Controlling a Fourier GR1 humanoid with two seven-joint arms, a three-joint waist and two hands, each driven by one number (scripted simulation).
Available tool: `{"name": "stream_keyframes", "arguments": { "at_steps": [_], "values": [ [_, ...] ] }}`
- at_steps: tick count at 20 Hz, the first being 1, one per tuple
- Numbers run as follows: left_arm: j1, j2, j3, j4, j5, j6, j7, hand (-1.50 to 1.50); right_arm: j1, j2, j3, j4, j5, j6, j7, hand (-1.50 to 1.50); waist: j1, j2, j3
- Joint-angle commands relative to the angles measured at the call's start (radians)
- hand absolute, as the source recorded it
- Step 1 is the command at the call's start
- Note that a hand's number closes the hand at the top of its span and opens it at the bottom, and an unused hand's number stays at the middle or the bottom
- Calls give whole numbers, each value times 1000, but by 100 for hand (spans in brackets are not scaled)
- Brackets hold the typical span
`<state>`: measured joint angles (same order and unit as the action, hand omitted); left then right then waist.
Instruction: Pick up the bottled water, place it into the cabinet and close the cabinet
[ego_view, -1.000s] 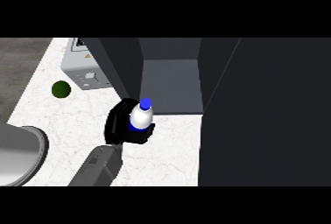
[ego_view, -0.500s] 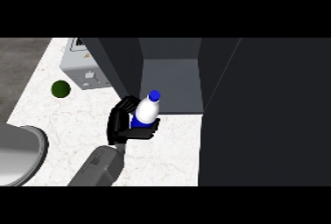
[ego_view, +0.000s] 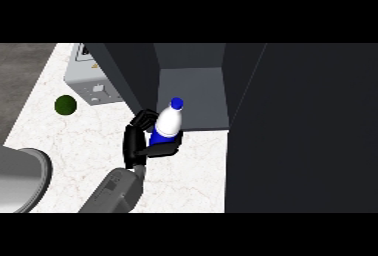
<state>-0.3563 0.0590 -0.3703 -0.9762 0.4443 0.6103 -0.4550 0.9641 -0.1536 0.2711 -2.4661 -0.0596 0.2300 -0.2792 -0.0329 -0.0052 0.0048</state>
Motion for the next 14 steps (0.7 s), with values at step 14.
{"name": "stream_keyframes", "arguments": {
  "at_steps": [14],
  "values": [
    [-306,24,-15,139,-67,197,178,150,-34,-23,-42,-25,-55,42,12,-150,-82,30,-6]
  ]
}}
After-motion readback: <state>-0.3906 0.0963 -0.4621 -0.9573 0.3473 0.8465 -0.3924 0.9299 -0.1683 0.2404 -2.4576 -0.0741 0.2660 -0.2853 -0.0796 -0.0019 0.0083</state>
